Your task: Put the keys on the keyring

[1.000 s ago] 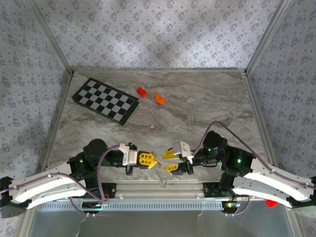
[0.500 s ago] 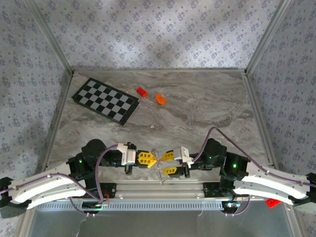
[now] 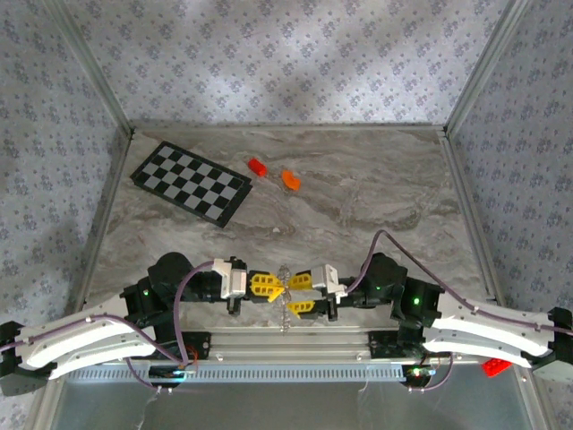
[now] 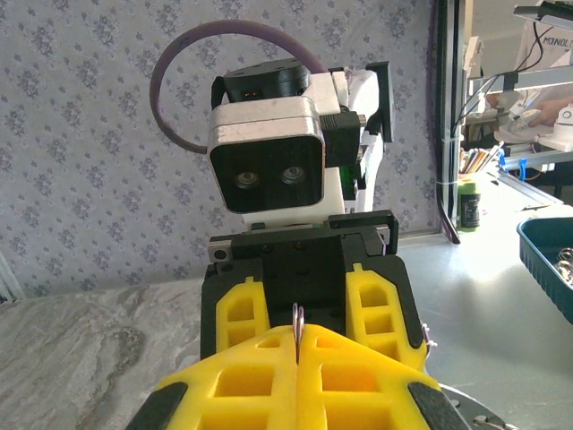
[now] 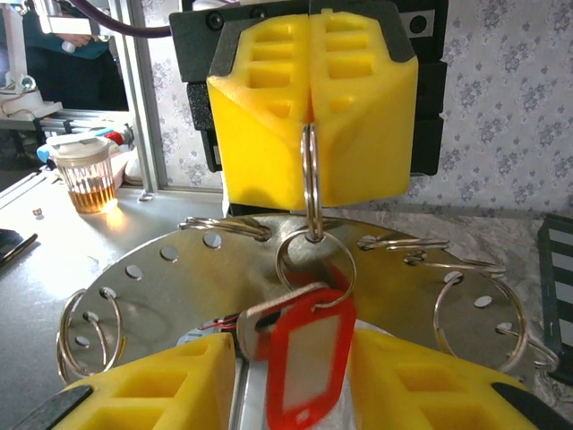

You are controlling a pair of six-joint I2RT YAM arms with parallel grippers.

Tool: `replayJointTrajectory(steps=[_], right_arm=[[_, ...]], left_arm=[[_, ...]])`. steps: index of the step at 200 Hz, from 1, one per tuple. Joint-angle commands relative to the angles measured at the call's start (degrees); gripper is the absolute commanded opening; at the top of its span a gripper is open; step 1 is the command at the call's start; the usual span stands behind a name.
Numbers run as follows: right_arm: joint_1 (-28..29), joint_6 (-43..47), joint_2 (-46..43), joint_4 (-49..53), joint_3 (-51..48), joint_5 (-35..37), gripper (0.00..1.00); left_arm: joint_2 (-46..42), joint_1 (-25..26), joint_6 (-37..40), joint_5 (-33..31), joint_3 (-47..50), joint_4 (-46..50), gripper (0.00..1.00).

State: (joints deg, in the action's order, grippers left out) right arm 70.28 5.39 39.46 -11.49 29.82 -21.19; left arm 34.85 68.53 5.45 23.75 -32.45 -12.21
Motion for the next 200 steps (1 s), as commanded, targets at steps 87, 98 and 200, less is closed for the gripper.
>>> replayJointTrajectory(steps=[87, 98, 200], right_arm=[[0.1, -1.3, -0.2, -3.6, -0.9, 4.2, 0.15], [0.1, -1.1, -0.7, -2.8, -1.0, 5.0, 0.10], [0.2, 4.3, -4.1, 12.9, 5.4, 13.0, 0.00]], left_arm=[[-1.6, 0.1, -0.2, -1.2, -1.1, -2.4, 0.00], [-1.8, 0.1, -0.1, -1.5, -1.0, -2.4, 0.00], [-3.2, 0.1, 0.7, -4.3, 1.4, -2.4, 0.00]])
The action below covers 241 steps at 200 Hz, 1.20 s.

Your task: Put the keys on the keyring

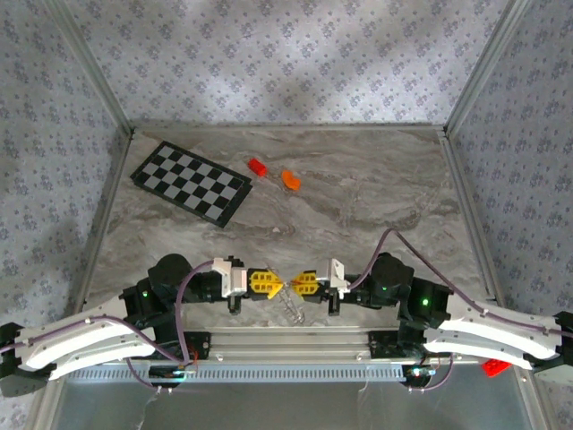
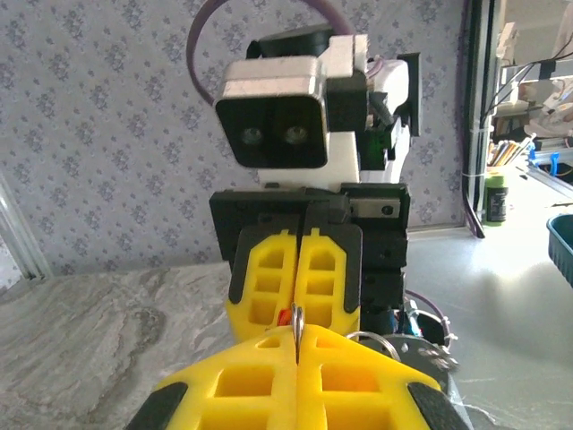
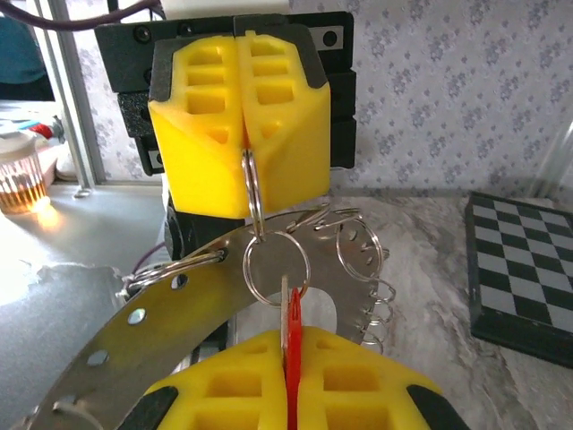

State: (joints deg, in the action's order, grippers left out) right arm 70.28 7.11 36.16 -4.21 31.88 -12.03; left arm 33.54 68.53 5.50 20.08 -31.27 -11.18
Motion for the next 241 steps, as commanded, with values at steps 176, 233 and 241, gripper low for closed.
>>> replayJointTrajectory(steps=[176, 233, 241], right_arm=[[3.8, 6.2, 4.7, 20.1, 14.7, 11.5, 0.00], [5.3, 7.3, 8.8, 25.3, 18.9, 17.9, 0.00], [5.4, 7.4, 9.5, 26.6, 20.0, 19.3, 0.00]], left_arm=[[-0.4, 0.1, 3.5, -6.4, 3.1, -1.2, 0.00], [-0.9, 0.0, 4.1, -10.3, 4.2, 0.7, 0.00], [-0.8, 0.0, 4.3, -11.0, 4.1, 1.6, 0.00]])
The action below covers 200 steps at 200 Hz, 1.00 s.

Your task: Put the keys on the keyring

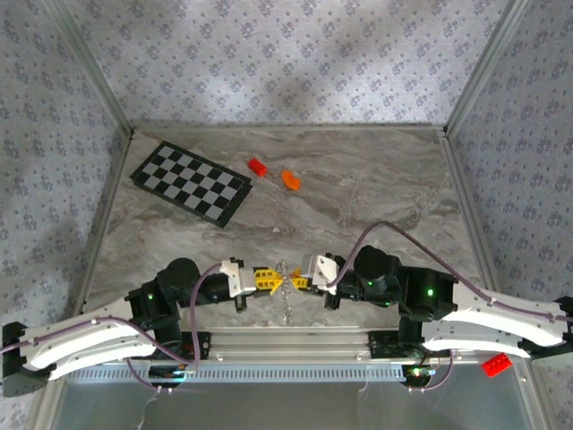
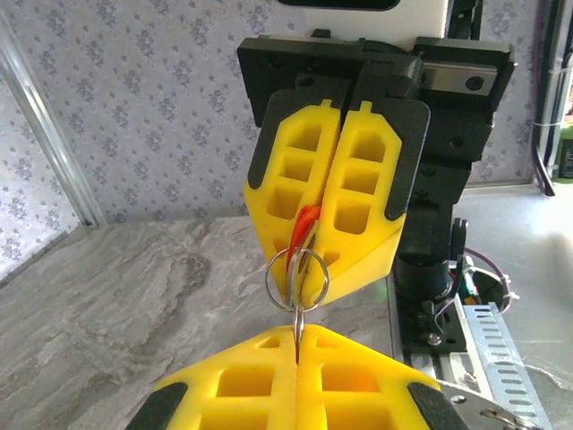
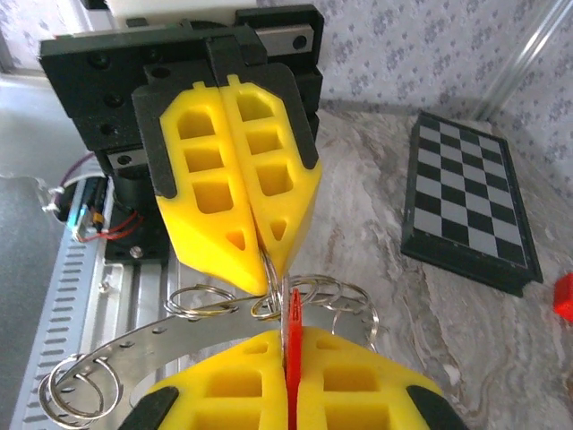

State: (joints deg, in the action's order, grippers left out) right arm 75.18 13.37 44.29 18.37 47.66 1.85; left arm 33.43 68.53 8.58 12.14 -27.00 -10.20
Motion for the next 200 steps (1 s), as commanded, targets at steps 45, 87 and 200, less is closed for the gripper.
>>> replayJointTrajectory(steps=[45, 87, 200], right_arm=[[1.0, 2.7, 4.6, 10.4, 8.5, 11.1, 0.00], [1.7, 4.3, 6.7, 14.8, 11.8, 14.9, 0.00], [0.6, 6.6, 14.2, 23.1, 18.4, 19.0, 0.00]], left_arm=[[-1.4, 0.1, 1.3, -5.1, 0.7, 1.4, 0.00], [-0.9, 0.1, 1.8, -7.2, 1.7, 1.3, 0.00], [2.6, 0.1, 2.3, -11.9, 3.5, -1.5, 0.00]])
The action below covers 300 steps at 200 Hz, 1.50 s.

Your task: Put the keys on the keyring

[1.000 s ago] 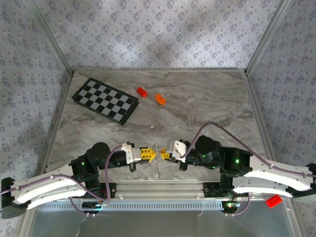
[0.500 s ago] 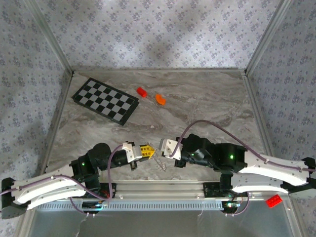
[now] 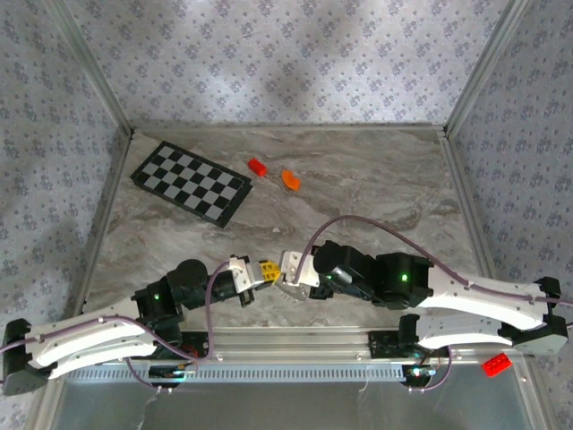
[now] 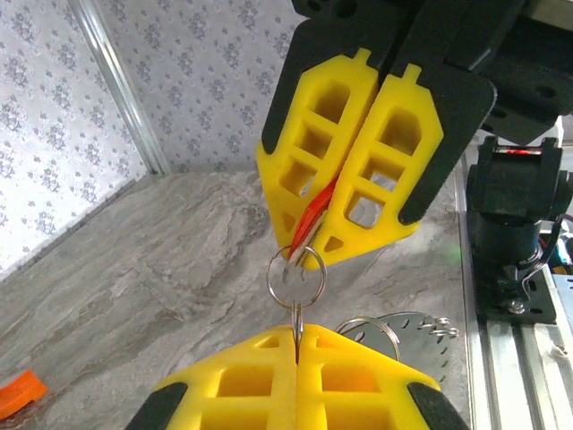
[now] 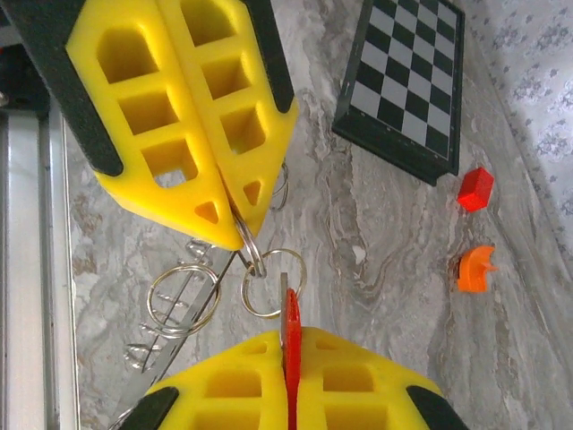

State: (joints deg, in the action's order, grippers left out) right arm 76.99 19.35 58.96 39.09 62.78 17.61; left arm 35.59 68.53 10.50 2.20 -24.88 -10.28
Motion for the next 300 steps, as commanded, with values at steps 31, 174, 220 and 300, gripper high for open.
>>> replayJointTrajectory(steps=[31, 174, 220, 300], right_arm=[[-4.4, 0.3, 0.1, 3.3, 3.8, -0.3, 0.00], [-11.4, -1.3, 2.3, 4.7, 5.0, -4.6, 0.00], [-15.3, -3.9, 2.0, 6.8, 5.0, -5.8, 0.00], [-21.4, -9.6, 4.6, 10.0, 7.2, -7.3, 0.00]], left_arm=[[0.9, 0.0, 0.0, -2.9, 4.0, -4.7, 0.00], [-0.4, -0.1, -0.2, -3.8, 4.3, -3.3, 0.38], [-1.3, -0.1, -0.8, -5.0, 5.8, -3.5, 0.43], [-9.1, -0.1, -1.2, -6.7, 8.8, -1.7, 0.52]])
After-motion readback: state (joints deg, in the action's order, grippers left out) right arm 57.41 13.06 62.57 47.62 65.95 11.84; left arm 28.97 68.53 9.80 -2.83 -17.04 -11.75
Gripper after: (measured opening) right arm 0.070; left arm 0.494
